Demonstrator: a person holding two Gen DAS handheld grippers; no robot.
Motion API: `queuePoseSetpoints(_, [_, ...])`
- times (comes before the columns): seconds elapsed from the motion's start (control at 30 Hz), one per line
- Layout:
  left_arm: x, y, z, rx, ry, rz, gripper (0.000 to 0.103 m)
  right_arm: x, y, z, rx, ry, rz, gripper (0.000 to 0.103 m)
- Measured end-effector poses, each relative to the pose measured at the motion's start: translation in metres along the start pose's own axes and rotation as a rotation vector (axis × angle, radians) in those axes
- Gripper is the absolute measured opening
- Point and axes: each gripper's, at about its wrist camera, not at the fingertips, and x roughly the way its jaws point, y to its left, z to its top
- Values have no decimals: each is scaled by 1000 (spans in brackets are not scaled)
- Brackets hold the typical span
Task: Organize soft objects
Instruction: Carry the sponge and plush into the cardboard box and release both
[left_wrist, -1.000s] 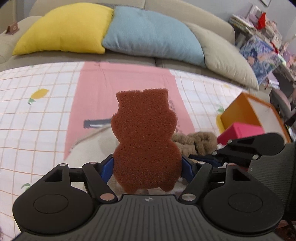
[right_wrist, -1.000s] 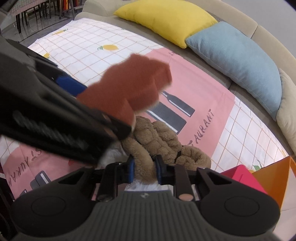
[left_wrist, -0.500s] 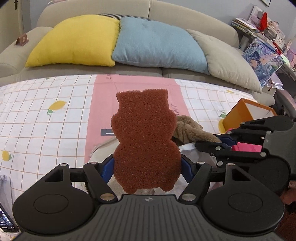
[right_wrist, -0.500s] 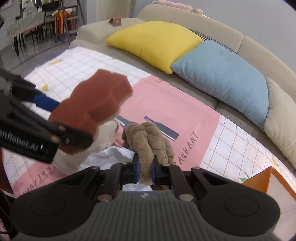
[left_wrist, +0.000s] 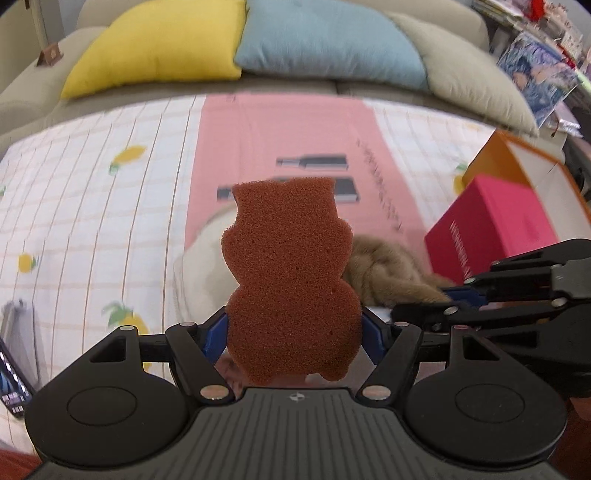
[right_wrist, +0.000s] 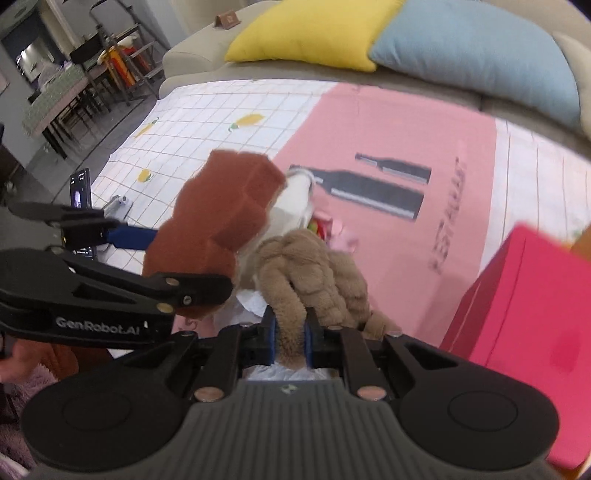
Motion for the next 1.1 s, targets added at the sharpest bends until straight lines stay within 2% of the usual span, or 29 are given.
queuePoseSetpoints(0.03, [4, 1, -3, -8, 13, 1, 82, -1, -1, -3, 24, -9, 11, 18])
queuePoseSetpoints(0.07, [6, 2, -6, -10, 21, 0, 82, -2, -3, -4, 57, -17, 26, 18])
queuePoseSetpoints(0.33, [10, -5, -9, 48, 25, 30, 82, -20, -3, -8, 155, -77, 43, 13])
queuePoseSetpoints(0.53, [8, -8, -12, 67, 13, 40, 81, -40, 6, -8, 108, -139, -48, 7])
queuePoseSetpoints(0.83, [-46, -12, 0, 58, -76, 3, 81, -96, -1, -5, 136, -284, -65, 7])
queuePoseSetpoints(1.0, [-76, -26, 6, 61, -114, -4, 81, -132, -3, -8, 159, -357, -79, 7])
queuePoseSetpoints(1.1, [-90, -38, 12, 68, -137, -36, 81, -152, -6, -11, 172, -396, -104, 7])
